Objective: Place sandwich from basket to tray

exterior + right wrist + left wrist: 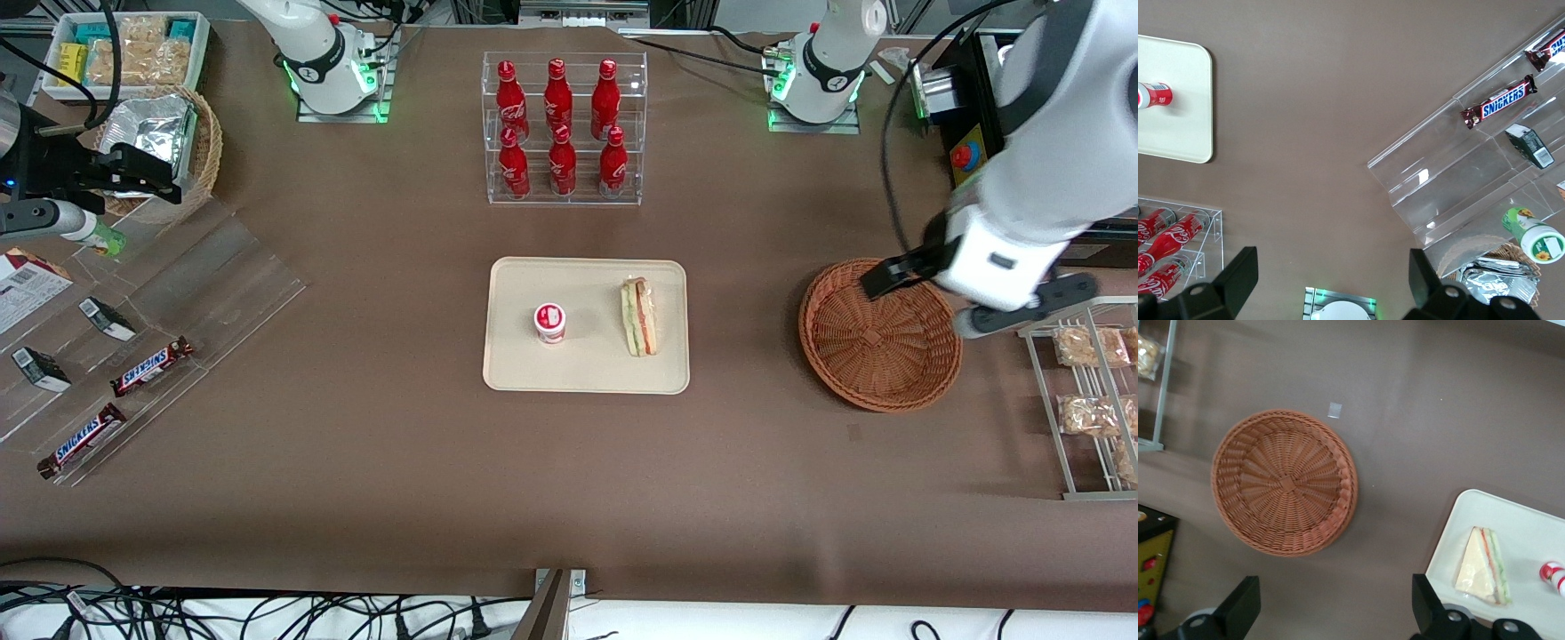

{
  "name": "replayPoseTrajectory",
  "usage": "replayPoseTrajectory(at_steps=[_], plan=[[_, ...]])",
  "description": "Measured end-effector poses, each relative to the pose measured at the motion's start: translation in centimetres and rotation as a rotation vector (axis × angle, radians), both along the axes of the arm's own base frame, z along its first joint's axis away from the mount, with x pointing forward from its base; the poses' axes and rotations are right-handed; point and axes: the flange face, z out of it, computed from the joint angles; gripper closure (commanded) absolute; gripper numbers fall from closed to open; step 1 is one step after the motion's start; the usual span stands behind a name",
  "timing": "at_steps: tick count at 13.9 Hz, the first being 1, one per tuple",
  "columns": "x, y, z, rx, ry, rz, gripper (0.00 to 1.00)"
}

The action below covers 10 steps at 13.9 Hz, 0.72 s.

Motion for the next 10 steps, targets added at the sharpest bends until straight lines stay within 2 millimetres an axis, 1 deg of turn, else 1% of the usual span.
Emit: replayPoseTrajectory(at_steps=[3, 5, 6, 7, 10], plan=[[-2.0, 4.5, 2.6, -0.031, 0.016, -0.090, 0.00], [-3.1, 6.9, 3.5, -0.053, 0.028, -0.189, 0.00], [-3.4, 7.5, 3.6, -0.059, 0.034, -0.252, 0.00], [-3.6, 7.7, 3.5, -0.062, 0.038, -0.304, 0.00], [-3.7, 7.3, 2.9, -0.068, 0.053, -0.366, 0.00]])
